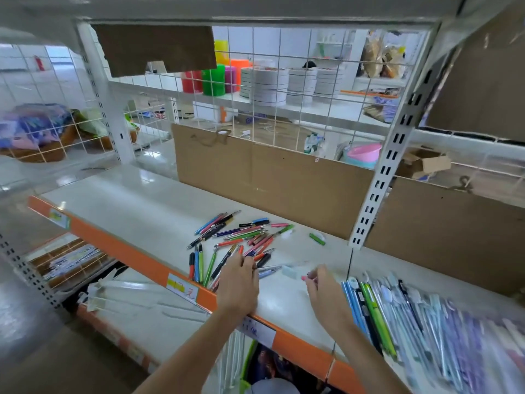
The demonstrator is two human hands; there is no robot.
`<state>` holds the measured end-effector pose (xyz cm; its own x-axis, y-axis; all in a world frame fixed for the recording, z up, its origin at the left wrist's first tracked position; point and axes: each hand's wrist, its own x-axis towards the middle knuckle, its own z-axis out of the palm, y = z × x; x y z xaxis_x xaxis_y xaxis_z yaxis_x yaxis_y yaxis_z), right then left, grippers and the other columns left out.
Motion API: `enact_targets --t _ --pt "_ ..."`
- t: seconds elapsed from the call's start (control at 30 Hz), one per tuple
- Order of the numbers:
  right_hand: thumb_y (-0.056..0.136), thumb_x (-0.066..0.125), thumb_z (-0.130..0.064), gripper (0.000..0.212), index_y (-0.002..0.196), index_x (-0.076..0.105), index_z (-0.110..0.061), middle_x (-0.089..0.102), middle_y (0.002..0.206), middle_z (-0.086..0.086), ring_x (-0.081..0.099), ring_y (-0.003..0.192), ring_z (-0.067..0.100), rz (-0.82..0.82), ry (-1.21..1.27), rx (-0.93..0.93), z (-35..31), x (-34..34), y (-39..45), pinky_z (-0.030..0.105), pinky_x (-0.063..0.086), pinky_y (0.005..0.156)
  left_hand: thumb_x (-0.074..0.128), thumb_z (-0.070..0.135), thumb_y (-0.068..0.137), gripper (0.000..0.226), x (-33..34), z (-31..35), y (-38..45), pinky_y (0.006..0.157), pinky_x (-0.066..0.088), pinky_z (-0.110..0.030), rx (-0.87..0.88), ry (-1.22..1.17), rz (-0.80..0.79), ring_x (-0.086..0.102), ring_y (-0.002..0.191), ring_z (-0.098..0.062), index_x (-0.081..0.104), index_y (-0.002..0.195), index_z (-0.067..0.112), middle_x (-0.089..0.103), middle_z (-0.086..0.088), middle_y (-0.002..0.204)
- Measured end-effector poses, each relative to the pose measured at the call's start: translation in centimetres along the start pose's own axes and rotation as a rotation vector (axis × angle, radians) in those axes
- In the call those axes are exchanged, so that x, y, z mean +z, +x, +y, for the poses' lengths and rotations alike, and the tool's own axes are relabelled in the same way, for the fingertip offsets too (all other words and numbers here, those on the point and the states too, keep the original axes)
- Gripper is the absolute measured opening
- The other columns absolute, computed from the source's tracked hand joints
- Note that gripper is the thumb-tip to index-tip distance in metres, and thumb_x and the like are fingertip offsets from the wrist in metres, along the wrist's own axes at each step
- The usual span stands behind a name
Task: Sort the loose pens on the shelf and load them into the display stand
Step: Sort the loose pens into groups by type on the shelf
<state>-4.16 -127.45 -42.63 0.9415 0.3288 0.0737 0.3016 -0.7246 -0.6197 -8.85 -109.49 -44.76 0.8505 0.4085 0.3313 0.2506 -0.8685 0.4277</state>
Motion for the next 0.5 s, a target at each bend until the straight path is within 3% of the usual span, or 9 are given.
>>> enact_targets --t 0.2,0.33,0.5 --pt "0.099 0.045 -0.031 0.009 0.095 0.046 -0.023 0.051 0.098 -0.006 0.05 0.085 0.008 0.009 0.04 -0.009 2.6 -0.3 -3.5 0.021 0.037 0.074 0.048 0.021 0.093 0.012 -0.1 -0.1 2.2 0.088 0.041 -0.032 -0.042 -0.047 -0.008 0.047 0.098 -0.017 0.058 0.097 0.017 0.054 -0.001 0.101" --pt "0.1 0.041 -0.03 0.018 0.104 0.05 -0.014 0.051 0.107 -0.001 0.051 0.093 0.014 -0.014 0.013 0.013 2.5 -0.4 -3.2 0.026 0.038 0.08 0.045 0.02 0.094 0.021 0.1 0.2 5.4 0.087 0.041 -0.036 -0.082 0.07 -0.019 0.049 0.104 -0.026 0.059 0.106 0.011 0.056 -0.009 0.109" --pt "0.101 0.039 -0.031 0.017 0.102 0.048 -0.017 0.051 0.11 0.0 0.05 0.094 0.015 -0.031 0.021 0.017 2.6 -0.4 -3.2 0.027 0.038 0.083 0.044 0.026 0.096 0.027 1.0 0.3 6.6 0.089 0.045 -0.035 -0.145 0.217 -0.188 0.05 0.11 -0.025 0.054 0.115 0.009 0.055 -0.011 0.119"
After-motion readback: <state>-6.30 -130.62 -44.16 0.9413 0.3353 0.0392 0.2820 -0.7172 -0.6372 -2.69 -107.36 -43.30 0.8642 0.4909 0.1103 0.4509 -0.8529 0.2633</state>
